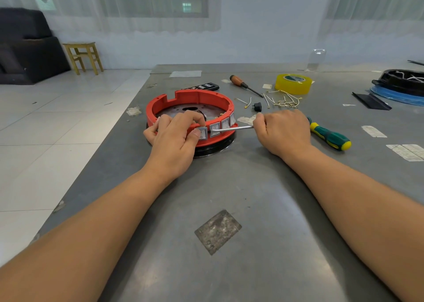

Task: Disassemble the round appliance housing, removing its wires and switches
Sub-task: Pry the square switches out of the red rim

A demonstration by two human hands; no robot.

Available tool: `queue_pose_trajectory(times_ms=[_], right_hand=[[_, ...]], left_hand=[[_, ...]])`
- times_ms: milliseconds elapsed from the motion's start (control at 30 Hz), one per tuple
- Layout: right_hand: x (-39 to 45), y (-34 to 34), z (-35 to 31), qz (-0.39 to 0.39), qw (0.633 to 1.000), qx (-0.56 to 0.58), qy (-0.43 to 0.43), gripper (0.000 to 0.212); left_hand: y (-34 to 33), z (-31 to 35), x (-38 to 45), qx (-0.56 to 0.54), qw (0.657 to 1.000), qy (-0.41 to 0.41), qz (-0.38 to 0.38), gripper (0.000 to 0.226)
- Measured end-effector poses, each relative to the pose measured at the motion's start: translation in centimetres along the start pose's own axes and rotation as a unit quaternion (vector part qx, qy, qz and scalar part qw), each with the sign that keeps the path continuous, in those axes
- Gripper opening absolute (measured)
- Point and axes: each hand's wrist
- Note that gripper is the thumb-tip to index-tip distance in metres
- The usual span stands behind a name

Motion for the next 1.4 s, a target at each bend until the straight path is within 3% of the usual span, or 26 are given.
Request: queue_pose_trajectory(times_ms=[267, 567, 867, 1400], right_hand=[[2.1, -1.5, -0.3, -0.009, 1.0, 0.019, 0.011, 0.042], [-0.6, 0.3, 0.6, -0.058, 0.998, 0.019, 0.015, 0.079], [-4.4, 1.9, 1.7, -0.093, 0.995, -0.001, 0.026, 0.077], [-4.3, 2.5, -0.8, -0.076, 0.993, 0.02, 0.086, 0.077]], left_hand=[[0.0, 0.1, -0.1, -0.005, 1.0, -0.003, -0.014, 0.03], [0.7, -0.4, -0.7, -0.013, 1.0, -0.017, -0.002, 0.023], [1.7, -0.3, -0.4, -0.03, 0.999, -0.006, -0.026, 0.026], [2.7, 0.0, -0.1, -0.035, 0.997, 0.019, -0.06, 0.031]])
Point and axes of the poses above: each hand's wrist, its own x-axis towards the middle knuckle, its own y-axis out of the back of the hand, z = x × y, and after that the axes turned 4 degrees about -z, right-handed
